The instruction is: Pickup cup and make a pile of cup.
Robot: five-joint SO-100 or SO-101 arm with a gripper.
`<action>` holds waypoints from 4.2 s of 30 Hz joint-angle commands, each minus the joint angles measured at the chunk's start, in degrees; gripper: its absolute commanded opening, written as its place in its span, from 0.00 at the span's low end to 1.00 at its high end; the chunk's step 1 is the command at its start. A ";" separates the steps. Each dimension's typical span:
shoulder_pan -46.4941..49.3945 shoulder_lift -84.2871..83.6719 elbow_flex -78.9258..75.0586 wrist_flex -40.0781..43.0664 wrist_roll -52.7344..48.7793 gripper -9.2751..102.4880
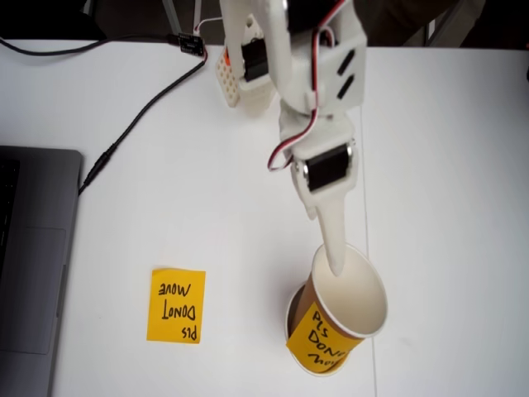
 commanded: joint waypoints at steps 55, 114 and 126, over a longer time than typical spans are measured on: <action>12.39 31.20 44.65 -11.25 -0.35 0.02; 15.56 63.63 79.89 -24.96 -0.35 0.02; 15.56 67.24 83.06 -24.87 -0.35 0.02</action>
